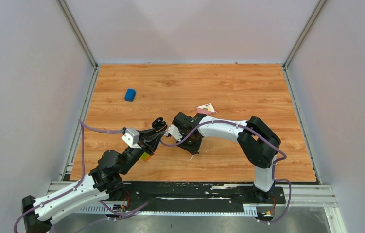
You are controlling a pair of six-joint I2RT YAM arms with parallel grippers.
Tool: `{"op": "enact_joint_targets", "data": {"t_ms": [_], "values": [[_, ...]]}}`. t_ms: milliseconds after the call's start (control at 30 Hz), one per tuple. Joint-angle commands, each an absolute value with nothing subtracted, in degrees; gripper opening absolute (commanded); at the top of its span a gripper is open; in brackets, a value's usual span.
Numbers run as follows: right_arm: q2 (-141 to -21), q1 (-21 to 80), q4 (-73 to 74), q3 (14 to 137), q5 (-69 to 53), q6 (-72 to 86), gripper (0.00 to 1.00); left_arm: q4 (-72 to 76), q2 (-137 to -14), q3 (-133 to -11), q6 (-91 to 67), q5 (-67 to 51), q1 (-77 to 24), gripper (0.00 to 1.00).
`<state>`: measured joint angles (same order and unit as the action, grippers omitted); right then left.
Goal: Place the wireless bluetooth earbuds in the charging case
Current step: Pick up the earbud from the center of the board.
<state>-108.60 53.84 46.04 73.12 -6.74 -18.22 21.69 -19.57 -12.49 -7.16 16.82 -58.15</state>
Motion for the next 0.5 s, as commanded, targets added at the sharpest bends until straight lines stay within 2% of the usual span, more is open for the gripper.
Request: {"op": "enact_joint_targets", "data": {"t_ms": [0,167,467], "values": [[-108.0,54.1,47.3,72.6,-4.1,-18.1,0.31,24.1,-20.0,-14.0,-7.5,16.8,-58.4,0.0],[-107.7,54.3,47.2,72.3,-3.2,-18.2,0.32,24.1,-20.0,-14.0,-7.5,16.8,-58.4,0.0],[-109.1,54.4,47.2,72.6,-4.7,-18.5,0.22,24.0,-20.1,-14.1,-7.5,16.8,-58.4,0.0]]}}
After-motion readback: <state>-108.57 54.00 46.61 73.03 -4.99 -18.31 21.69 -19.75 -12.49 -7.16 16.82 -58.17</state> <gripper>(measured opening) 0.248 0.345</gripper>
